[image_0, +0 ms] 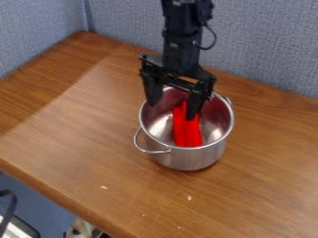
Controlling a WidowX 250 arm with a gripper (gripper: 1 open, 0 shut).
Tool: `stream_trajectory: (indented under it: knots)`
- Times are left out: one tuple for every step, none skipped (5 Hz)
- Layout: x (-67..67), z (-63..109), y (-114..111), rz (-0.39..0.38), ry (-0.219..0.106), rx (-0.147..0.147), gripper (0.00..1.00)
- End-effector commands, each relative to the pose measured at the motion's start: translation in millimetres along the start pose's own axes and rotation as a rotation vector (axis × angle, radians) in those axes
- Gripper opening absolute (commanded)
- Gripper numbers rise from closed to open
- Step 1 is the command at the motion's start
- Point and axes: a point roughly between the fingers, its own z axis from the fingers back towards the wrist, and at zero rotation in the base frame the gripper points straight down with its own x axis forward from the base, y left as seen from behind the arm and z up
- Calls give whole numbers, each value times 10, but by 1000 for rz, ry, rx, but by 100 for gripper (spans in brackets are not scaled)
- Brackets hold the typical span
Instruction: Move the red object from the metal pot to the table
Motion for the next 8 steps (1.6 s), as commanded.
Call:
stream_trajectory:
  knots:
    - [43,14,-43,-7,-22,15,100]
    - [66,-40,-73,-5,-21,25,100]
    - [78,-94,-86,-3,-20,30,100]
    - [90,-135,-94,-1,-21,29,100]
    - [100,-164,-96,1,-22,27,0]
    - [106,-175,-100,3,-22,22,0]
    - [106,-169,-108,4,-23,19,0]
    - [105,-142,-119,4,-29,11,0]
